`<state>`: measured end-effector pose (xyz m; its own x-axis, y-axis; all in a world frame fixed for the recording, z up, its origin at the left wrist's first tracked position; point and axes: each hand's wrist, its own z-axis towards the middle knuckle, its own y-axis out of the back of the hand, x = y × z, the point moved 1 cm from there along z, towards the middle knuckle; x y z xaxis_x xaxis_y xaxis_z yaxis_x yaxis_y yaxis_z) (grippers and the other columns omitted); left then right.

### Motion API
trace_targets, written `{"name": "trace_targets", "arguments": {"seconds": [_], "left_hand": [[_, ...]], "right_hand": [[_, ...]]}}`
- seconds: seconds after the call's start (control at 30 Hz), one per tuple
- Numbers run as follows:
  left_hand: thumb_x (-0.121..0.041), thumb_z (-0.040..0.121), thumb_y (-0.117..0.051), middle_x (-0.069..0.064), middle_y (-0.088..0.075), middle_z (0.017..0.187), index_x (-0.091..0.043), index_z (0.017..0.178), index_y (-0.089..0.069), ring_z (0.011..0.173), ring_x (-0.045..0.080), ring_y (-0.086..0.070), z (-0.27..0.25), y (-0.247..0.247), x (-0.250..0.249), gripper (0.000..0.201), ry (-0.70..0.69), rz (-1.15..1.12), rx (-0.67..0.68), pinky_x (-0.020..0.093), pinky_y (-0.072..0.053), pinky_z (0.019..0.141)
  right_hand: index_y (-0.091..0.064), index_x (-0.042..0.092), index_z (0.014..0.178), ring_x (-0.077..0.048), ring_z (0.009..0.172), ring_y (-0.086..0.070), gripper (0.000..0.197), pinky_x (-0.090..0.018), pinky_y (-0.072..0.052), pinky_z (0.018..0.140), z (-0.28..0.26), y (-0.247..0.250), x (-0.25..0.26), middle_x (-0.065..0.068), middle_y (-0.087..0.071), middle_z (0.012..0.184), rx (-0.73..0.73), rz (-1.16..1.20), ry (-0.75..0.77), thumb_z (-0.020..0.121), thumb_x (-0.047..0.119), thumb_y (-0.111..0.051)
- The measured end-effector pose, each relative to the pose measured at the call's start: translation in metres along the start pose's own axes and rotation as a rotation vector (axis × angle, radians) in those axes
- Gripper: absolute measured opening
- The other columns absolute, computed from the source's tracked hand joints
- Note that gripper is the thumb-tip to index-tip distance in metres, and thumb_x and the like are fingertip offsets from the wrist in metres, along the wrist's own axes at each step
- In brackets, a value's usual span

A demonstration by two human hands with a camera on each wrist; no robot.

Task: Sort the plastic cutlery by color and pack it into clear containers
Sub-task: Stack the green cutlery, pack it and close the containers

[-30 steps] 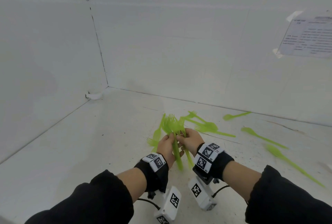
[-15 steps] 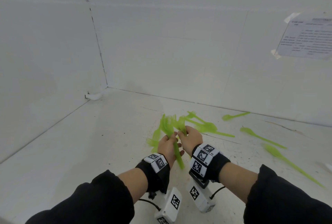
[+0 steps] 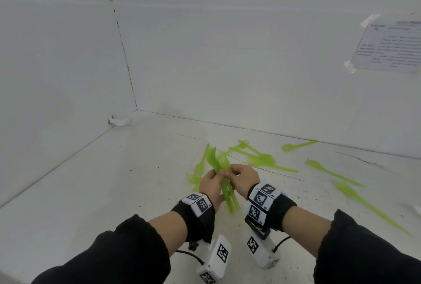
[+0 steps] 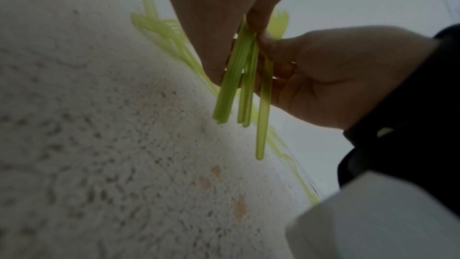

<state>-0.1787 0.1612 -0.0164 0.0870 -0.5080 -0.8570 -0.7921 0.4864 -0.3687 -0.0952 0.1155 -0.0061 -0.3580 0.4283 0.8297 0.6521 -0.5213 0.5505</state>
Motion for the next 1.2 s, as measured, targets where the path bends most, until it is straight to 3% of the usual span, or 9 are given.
{"name": "trace_targets", "arguments": {"seconds": [0.07,0.13,0.23,0.53,0.63,0.77,0.9,1.07,1.2], "left_hand": [[-0.017,0.099,-0.043,0.008,-0.061,0.088,-0.01,0.101,-0.057,0.075,0.018,-0.058,0.001,-0.001,0.0,0.016,0.006,-0.001,-0.026,0.033,-0.049,0.063],[-0.018,0.098,-0.047,0.006,-0.06,0.085,-0.011,0.091,-0.058,0.074,0.016,-0.058,0.002,-0.001,0.0,0.015,0.012,-0.013,-0.043,0.033,-0.049,0.063],[-0.015,0.098,-0.047,0.004,-0.063,0.091,-0.013,0.09,-0.06,0.079,0.016,-0.06,0.002,-0.001,0.001,0.015,0.014,-0.021,-0.018,0.035,-0.051,0.069],[-0.011,0.099,-0.042,0.009,-0.063,0.09,-0.01,0.093,-0.056,0.075,0.02,-0.062,-0.001,0.011,-0.005,0.015,0.012,-0.041,-0.056,0.035,-0.052,0.066],[-0.011,0.099,-0.042,0.007,-0.058,0.083,-0.012,0.086,-0.054,0.064,0.018,-0.055,-0.001,0.023,-0.012,0.017,-0.034,-0.058,-0.14,0.031,-0.048,0.058],[-0.012,0.099,-0.044,0.007,-0.057,0.076,-0.012,0.086,-0.053,0.055,0.018,-0.053,-0.004,0.046,-0.026,0.016,-0.045,-0.109,-0.225,0.027,-0.046,0.05],[-0.012,0.099,-0.044,0.007,-0.057,0.076,-0.012,0.085,-0.052,0.06,0.021,-0.052,-0.006,0.068,-0.037,0.015,-0.06,-0.133,-0.316,0.03,-0.045,0.056],[-0.012,0.099,-0.044,0.007,-0.054,0.075,-0.012,0.085,-0.051,0.058,0.02,-0.05,-0.006,0.084,-0.045,0.016,-0.082,-0.146,-0.37,0.028,-0.044,0.053],[-0.011,0.099,-0.043,0.007,-0.054,0.074,-0.013,0.083,-0.051,0.058,0.02,-0.049,-0.003,0.086,-0.047,0.018,-0.082,-0.147,-0.386,0.028,-0.043,0.054]], "right_hand": [[-0.066,0.02,0.092,-0.015,0.073,-0.052,0.022,-0.018,-0.041,0.06,0.002,-0.002,0.002,0.002,-0.056,0.075,0.001,-0.066,-0.007,0.095,0.019,-0.044],[-0.058,0.011,0.123,-0.021,0.09,-0.056,0.035,-0.026,-0.046,0.073,0.004,-0.005,0.005,-0.006,-0.058,0.099,-0.02,-0.083,-0.017,0.096,0.016,-0.037],[-0.05,0.013,0.134,-0.025,0.117,-0.056,0.039,-0.03,-0.044,0.097,0.001,-0.003,0.008,-0.01,-0.056,0.131,-0.061,-0.086,-0.05,0.096,0.013,-0.042],[-0.07,0.016,0.106,-0.009,0.084,-0.061,0.021,-0.023,-0.048,0.086,0.01,0.001,0.01,-0.002,-0.071,0.099,0.179,-0.032,0.084,0.091,0.016,-0.055],[-0.067,0.013,0.112,-0.005,0.077,-0.057,0.027,-0.017,-0.041,0.07,0.031,0.004,0.023,-0.006,-0.069,0.102,0.231,-0.241,0.191,0.094,0.012,-0.047],[-0.035,0.024,0.143,-0.026,0.129,-0.038,0.051,-0.033,-0.036,0.102,0.072,-0.005,0.035,-0.004,-0.034,0.147,0.337,-0.924,0.334,0.095,0.004,-0.036],[-0.005,0.029,0.15,-0.03,0.138,-0.019,0.075,-0.041,-0.028,0.106,0.094,-0.027,0.041,0.009,0.001,0.158,0.485,-1.383,0.516,0.09,-0.001,-0.04],[-0.041,0.021,0.136,-0.024,0.131,-0.035,0.041,-0.036,-0.028,0.106,0.106,-0.047,0.046,-0.004,-0.042,0.14,0.502,-1.454,0.594,0.096,0.014,-0.037],[-0.05,0.012,0.121,-0.029,0.114,-0.05,0.03,-0.035,-0.038,0.095,0.105,-0.042,0.043,-0.009,-0.047,0.127,0.42,-1.244,0.569,0.097,0.007,-0.034]]}}
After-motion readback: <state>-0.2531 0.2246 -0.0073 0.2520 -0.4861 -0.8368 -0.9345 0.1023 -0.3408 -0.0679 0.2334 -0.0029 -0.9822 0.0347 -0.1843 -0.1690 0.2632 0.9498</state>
